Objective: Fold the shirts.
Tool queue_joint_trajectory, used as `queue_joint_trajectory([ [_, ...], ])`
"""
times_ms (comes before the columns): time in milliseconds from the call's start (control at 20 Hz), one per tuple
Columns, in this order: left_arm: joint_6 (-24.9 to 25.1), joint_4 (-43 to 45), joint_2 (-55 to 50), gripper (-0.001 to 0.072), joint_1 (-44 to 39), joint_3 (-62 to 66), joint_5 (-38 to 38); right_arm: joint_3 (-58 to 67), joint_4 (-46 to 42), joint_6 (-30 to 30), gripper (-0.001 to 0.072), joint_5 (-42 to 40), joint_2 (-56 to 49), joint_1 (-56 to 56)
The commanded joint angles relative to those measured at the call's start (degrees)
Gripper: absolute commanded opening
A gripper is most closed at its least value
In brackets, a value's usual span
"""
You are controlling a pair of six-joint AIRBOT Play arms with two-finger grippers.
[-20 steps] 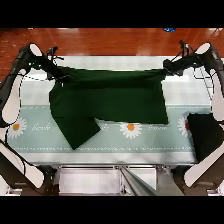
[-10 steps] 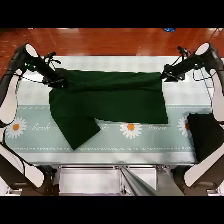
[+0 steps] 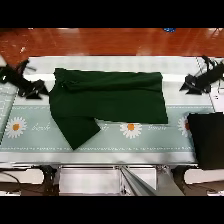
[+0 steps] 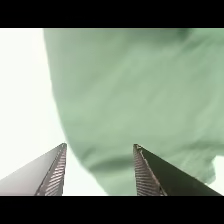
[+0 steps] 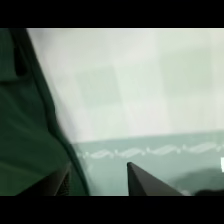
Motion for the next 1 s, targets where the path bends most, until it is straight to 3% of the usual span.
queue_joint_trajectory([
  [0,5.01,-8.28,10.6,0.0509,9.01,-21.97,6.69,-25.18,9.9,-7.23,0.0406,-14.64,16.06,-5.66],
  [100,8.7,-17.25,13.62,0.0509,13.86,-30.71,8.98,-33.86,12.85,-9.7,0.0406,-15.1,21.84,-8.72],
  [250,9.53,-18.75,14.05,0.0509,13.42,-36.17,12.26,-38.99,14.27,-10.8,0.0406,-14.84,26.14,-10.14],
  [600,9.53,-24.24,13.64,0.0509,0.0,-39.12,23.71,-39.1,16.09,-10.8,0.0406,-12.13,26.45,-9.94],
  [700,11.32,-24.09,12.83,0.0506,-3.13,-39.12,23.28,-39.08,16.13,-10.67,0.0406,-12.66,26.45,-10.32],
  [750,12.57,-23.74,12.35,0.0429,-3.61,-39.06,21.75,-39.08,16.02,-9.88,0.0406,-13.42,26.45,-11.23],
  [800,14.36,-23.71,12.22,0.0214,-3.23,-38.93,19.85,-39.08,15.78,-8.96,0.0406,-13.97,26.45,-12.44],
  [850,15.63,-23.71,12.31,0.0065,-2.34,-38.8,18.23,-39.1,14.88,-8.7,0.0406,-13.77,26.34,-13.46],
  [900,16.2,-23.71,12.31,0.0018,-1.07,-38.58,16.81,-39.21,12.9,-7.52,0.0406,-12.11,26.01,-14.05],
  [950,16.39,-23.71,12.35,0.0018,0.35,-38.42,16.15,-39.91,11.76,-6.56,0.0406,-10.4,25.55,-13.99],
])
